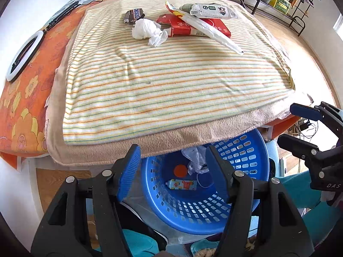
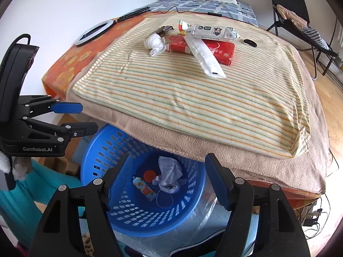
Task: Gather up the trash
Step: 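Move both open tools back up over the towel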
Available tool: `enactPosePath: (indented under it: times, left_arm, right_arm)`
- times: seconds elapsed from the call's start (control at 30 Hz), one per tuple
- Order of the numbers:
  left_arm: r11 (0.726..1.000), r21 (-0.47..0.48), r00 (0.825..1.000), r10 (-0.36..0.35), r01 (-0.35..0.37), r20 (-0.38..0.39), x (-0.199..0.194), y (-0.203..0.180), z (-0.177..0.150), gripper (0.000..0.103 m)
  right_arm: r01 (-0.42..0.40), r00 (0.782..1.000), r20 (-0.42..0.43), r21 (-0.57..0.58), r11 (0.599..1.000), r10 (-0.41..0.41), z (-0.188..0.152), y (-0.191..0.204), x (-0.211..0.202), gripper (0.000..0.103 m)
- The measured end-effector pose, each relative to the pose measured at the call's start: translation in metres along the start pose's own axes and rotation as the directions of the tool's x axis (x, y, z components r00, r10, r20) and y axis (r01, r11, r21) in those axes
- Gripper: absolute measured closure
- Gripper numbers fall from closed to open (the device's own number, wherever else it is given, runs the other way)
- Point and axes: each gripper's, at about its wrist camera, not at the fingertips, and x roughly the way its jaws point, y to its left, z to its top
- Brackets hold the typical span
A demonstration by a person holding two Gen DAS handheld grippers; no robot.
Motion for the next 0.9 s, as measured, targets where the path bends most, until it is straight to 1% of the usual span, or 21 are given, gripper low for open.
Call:
enactPosePath:
  times: [0.07, 0.13, 0.27, 0.37, 0.47, 0.57, 0.63, 0.73, 0.8, 0.9]
  left_arm:
    - [1.0, -0.028, 1.0, -0.011, 0.011, 0.005, -0.001, 0.007, 0.012, 0.038]
    - [1.0, -0.031, 1.0, -0.004, 0.005, 0.018, -0.002, 0.01, 0.022, 0.038]
    - [1.0, -0.02, 0.999, 0.015, -0.014, 0.049, -0.004, 0.013, 0.042, 0.038]
    - [0.999, -0.022, 0.997, 0.034, -0.033, 0.064, -0.003, 0.016, 0.057, 0.038]
    - [0.998, -0.024, 0.995, 0.055, -0.053, 0.083, 0.0, 0.019, 0.072, 0.038]
    - [0.998, -0.035, 0.995, 0.048, -0.045, 0.093, 0.004, 0.024, 0.087, 0.038]
    - [0.998, -0.05, 0.994, 0.05, -0.045, 0.094, 0.007, 0.028, 0.096, 0.038]
    - [0.996, -0.092, 0.995, 0.028, -0.019, 0.096, 0.012, 0.036, 0.109, 0.038]
    - [0.993, -0.116, 0.996, 0.007, 0.004, 0.091, 0.017, 0.041, 0.117, 0.038]
    - [0.99, -0.143, 0.996, 0.0, 0.012, 0.087, 0.024, 0.048, 0.129, 0.038]
  right_arm:
    - [0.014, 1.0, 0.016, 0.005, 1.0, -0.014, 0.01, -0.007, -0.004, 0.032]
    - [0.032, 0.999, 0.03, 0.01, 0.999, -0.032, 0.019, -0.012, -0.007, 0.031]
    - [0.063, 0.996, 0.059, 0.028, 0.998, -0.065, 0.038, -0.028, -0.013, 0.024]
    - [0.078, 0.994, 0.075, 0.038, 0.996, -0.081, 0.053, -0.04, -0.014, 0.024]
    - [0.105, 0.987, 0.12, 0.051, 0.993, -0.11, 0.069, -0.049, -0.017, 0.024]
    - [0.136, 0.976, 0.167, 0.043, 0.99, -0.141, 0.087, -0.056, -0.018, 0.024]
    - [0.144, 0.974, 0.171, 0.029, 0.989, -0.147, 0.1, -0.062, -0.015, 0.024]
    - [0.132, 0.976, 0.168, 0.038, 0.991, -0.136, 0.118, -0.071, -0.009, 0.024]
    - [0.115, 0.98, 0.155, 0.062, 0.991, -0.123, 0.13, -0.08, -0.004, 0.023]
    - [0.079, 0.986, 0.136, 0.109, 0.991, -0.094, 0.148, -0.093, 0.007, 0.023]
